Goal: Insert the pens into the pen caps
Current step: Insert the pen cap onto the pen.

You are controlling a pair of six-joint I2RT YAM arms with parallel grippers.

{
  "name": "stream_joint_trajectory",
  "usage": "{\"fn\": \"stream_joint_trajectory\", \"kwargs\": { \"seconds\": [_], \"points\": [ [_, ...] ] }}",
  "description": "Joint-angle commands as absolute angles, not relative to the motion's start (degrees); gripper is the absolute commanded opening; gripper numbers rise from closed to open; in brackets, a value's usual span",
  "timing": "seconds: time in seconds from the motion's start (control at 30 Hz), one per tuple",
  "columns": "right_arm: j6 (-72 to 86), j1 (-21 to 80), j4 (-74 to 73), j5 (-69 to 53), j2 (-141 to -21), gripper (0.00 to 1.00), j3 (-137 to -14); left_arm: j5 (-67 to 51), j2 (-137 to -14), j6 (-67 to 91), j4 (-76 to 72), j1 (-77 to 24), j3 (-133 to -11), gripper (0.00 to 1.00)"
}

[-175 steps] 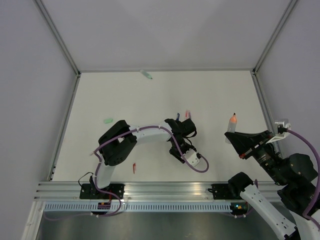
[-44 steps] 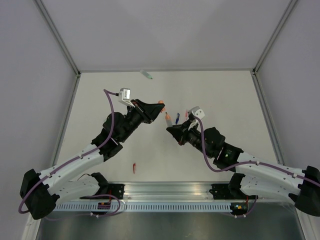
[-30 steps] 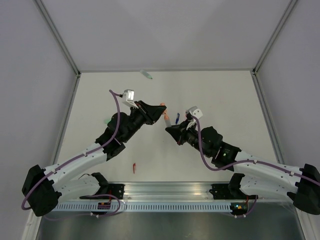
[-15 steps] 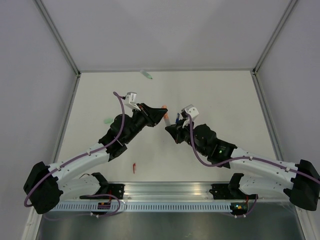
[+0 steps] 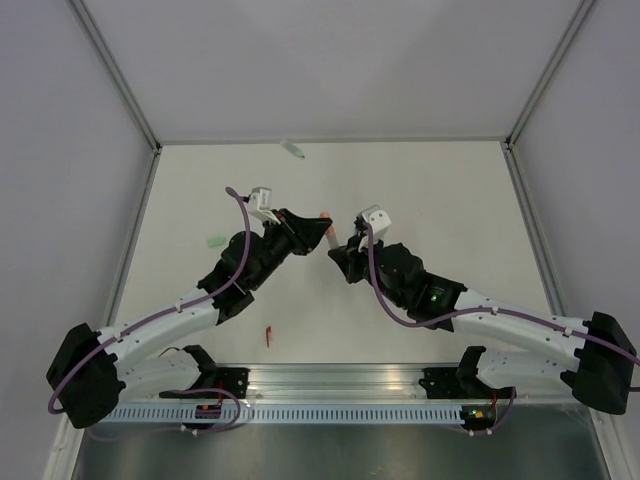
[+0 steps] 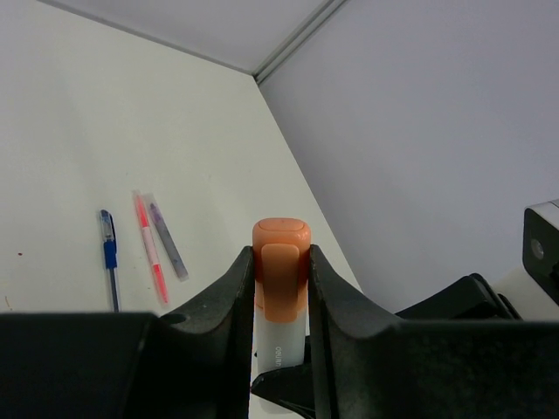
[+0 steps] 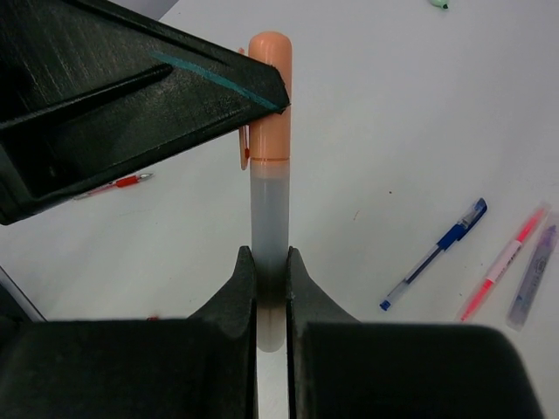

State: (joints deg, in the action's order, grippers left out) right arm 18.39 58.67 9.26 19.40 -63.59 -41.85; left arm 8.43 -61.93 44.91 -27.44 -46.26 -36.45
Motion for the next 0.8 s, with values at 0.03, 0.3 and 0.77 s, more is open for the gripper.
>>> {"fn": "stream_joint_trajectory", "kwargs": {
  "seconds": [0.03,0.3,0.77],
  "points": [
    [17.06,58.36,16.88,20.84,-63.9,0.0,-47.55,2.83,-64.24,43.07,-26.1,-48.08,-34.72,0.15],
    [15.12,58.36,14.77,18.63,-61.53,0.0,-44.92,1.41,-59.16,38.41,-32.17,-48.16,-31.55,0.84],
    [15.2,58.36,9.94,16.27,-54.24,0.0,-41.75,-13.9,-52.04,36.28,-20.69,-47.03,-41.28,1.0]
  ]
}}
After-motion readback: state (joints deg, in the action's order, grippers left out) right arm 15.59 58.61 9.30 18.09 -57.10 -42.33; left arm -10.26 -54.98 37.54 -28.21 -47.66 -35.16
